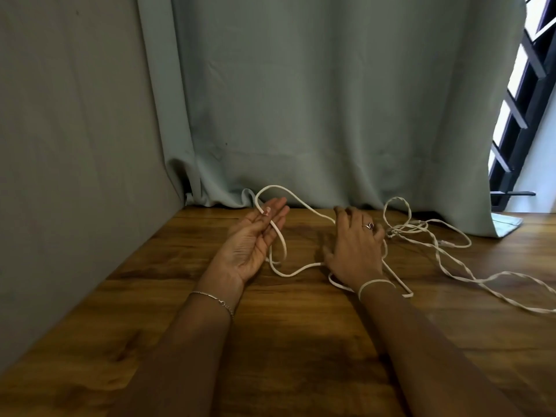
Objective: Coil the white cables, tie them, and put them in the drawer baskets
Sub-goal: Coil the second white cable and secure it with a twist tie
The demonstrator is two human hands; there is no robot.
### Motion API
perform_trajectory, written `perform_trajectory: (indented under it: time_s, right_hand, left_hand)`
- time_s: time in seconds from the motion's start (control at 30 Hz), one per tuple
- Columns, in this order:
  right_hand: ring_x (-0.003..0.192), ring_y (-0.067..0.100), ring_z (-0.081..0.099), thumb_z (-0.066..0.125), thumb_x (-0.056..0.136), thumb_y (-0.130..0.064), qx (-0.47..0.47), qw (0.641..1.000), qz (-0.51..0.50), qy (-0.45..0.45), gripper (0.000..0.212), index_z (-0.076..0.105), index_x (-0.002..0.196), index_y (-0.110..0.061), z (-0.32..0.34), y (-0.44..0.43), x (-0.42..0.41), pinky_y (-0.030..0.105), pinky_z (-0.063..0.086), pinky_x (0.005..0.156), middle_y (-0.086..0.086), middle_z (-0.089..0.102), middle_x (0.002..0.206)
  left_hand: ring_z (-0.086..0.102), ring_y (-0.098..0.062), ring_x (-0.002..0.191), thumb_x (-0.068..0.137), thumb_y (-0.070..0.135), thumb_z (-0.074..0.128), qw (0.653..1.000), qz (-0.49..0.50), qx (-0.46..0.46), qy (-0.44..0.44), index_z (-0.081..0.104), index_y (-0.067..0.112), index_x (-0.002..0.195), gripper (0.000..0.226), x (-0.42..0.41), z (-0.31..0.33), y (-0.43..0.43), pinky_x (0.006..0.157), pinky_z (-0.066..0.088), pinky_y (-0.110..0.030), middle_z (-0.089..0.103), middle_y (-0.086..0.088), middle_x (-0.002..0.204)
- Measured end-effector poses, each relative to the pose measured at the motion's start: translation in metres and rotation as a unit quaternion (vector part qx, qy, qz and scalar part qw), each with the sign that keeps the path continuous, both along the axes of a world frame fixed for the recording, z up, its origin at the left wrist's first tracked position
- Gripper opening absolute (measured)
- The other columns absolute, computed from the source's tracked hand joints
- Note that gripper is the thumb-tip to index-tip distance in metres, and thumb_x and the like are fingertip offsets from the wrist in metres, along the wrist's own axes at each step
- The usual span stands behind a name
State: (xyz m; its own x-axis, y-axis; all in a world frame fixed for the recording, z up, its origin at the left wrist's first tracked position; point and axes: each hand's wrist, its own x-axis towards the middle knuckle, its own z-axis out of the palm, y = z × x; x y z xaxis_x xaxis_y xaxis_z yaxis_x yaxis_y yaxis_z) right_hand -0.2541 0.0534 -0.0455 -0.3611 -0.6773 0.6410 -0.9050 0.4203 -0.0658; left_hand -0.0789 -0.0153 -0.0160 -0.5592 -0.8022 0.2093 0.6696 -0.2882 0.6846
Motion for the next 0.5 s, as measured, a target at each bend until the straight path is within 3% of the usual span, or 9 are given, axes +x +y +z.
perform_trajectory:
  time_s: [0.13,0.2,0.27,0.33,0.37,0.43,0.5]
  right_hand:
    - [0.14,0.025,0.02,0.054,0.084,-0.036,-0.087,0.993,0.074,0.001,0.079,0.017,0.151,-0.016,0.008,0.001,0.014,0.051,0.018,0.11,0.01,0.022,0.153]
    - [0.132,0.023,0.029,0.049,0.083,-0.037,-0.134,0.983,0.123,0.038,0.068,0.033,0.146,-0.017,0.012,0.004,0.023,0.044,0.019,0.104,0.008,0.032,0.144]
    - [0.108,0.02,0.048,0.045,0.087,-0.039,-0.155,0.967,0.186,0.073,0.041,0.057,0.119,-0.016,0.014,0.005,0.031,0.038,0.03,0.092,0.006,0.054,0.118]
    - [0.08,0.016,0.054,0.046,0.091,-0.042,-0.113,0.963,0.239,0.057,0.028,0.061,0.09,-0.019,0.015,0.005,0.038,0.029,0.039,0.07,-0.002,0.06,0.087]
    - [0.071,0.011,0.051,0.047,0.092,-0.044,-0.076,0.964,0.254,0.034,0.027,0.06,0.086,-0.021,0.014,0.005,0.041,0.023,0.035,0.061,-0.007,0.056,0.079]
    - [0.064,0.003,0.044,0.05,0.093,-0.042,-0.017,0.955,0.296,-0.017,0.018,0.057,0.087,-0.026,0.008,0.001,0.045,0.018,0.027,0.055,-0.014,0.049,0.075]
    - [0.064,0.001,0.045,0.053,0.094,-0.032,-0.007,0.94,0.336,-0.066,0.01,0.056,0.086,-0.026,0.002,-0.002,0.046,0.02,0.03,0.057,-0.014,0.051,0.075]
  left_hand:
    - [0.069,-0.023,0.103,0.102,0.014,0.038,0.999,0.019,-0.017,-0.03,0.056,0.0,0.116,0.027,-0.006,-0.005,-0.001,0.087,0.057,-0.031,0.068,-0.016,0.117]
    - [0.069,-0.024,0.103,0.104,0.021,0.035,0.999,0.023,-0.015,-0.029,0.055,0.0,0.114,0.031,-0.007,-0.006,-0.004,0.09,0.055,-0.035,0.07,-0.015,0.112]
    - [0.069,-0.023,0.102,0.104,0.025,0.033,0.999,0.025,-0.01,-0.027,0.055,0.001,0.112,0.034,-0.008,-0.006,-0.006,0.095,0.05,-0.038,0.072,-0.014,0.108]
    - [0.07,-0.022,0.099,0.104,0.025,0.03,0.999,0.022,-0.006,-0.031,0.055,0.002,0.11,0.035,-0.008,-0.005,-0.005,0.094,0.049,-0.038,0.073,-0.011,0.105]
    - [0.07,-0.022,0.099,0.105,0.025,0.029,0.999,0.018,-0.002,-0.032,0.056,0.003,0.11,0.035,-0.008,-0.005,-0.004,0.094,0.048,-0.038,0.073,-0.011,0.105]
    - [0.069,-0.022,0.101,0.105,0.026,0.029,1.0,0.005,0.005,-0.029,0.056,0.003,0.112,0.036,-0.008,-0.005,-0.003,0.099,0.046,-0.039,0.072,-0.012,0.108]
    - [0.068,-0.023,0.104,0.105,0.026,0.029,1.0,-0.001,0.008,-0.025,0.055,0.003,0.114,0.036,-0.009,-0.007,-0.004,0.1,0.046,-0.038,0.071,-0.012,0.112]
